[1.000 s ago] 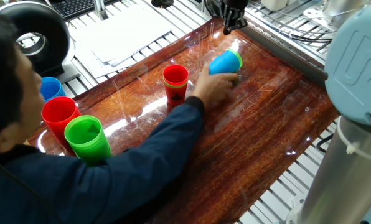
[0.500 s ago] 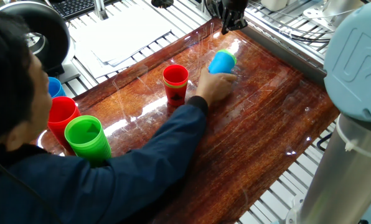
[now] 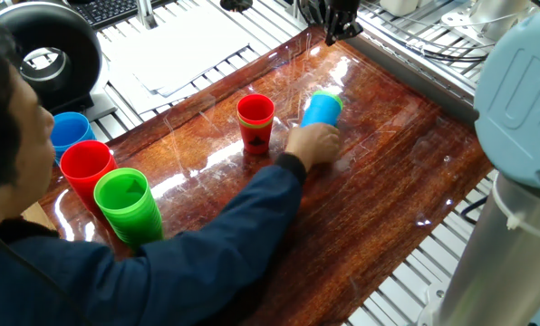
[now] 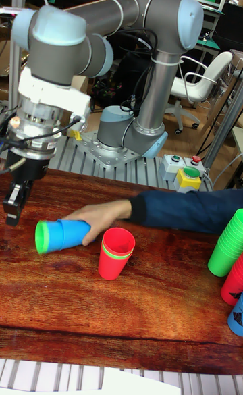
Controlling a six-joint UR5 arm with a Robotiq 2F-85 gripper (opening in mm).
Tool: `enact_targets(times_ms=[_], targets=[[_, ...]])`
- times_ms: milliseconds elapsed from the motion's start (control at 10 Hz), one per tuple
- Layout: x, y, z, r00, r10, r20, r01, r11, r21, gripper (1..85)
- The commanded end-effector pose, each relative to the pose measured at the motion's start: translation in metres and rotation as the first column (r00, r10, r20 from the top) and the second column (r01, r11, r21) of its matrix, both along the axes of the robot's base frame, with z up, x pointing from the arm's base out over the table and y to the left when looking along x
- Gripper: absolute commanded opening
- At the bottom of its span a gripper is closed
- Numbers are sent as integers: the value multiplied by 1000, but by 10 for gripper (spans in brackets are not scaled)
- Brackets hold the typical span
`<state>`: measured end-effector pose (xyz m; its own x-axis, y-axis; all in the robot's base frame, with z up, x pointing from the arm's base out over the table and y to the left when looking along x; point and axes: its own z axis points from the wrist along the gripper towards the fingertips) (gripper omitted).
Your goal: Stack the cups
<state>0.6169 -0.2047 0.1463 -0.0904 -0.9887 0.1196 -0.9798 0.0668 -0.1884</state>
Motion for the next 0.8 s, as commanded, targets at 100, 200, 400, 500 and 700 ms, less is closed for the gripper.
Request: enact_targets(times_ms=[100,200,400,500,700], targets=[[-6,-2,12,999,-36,-9,36,999,-21,13],[-7,-5,16,999,-46,-11,45,998,-39,13],[-13,5,20,994,-106,-26,105,994,-10,13],[-22,20,21,985,-162,-57,164,986,30,13],[-37,51,30,971,-209,-120,219,973,77,77]])
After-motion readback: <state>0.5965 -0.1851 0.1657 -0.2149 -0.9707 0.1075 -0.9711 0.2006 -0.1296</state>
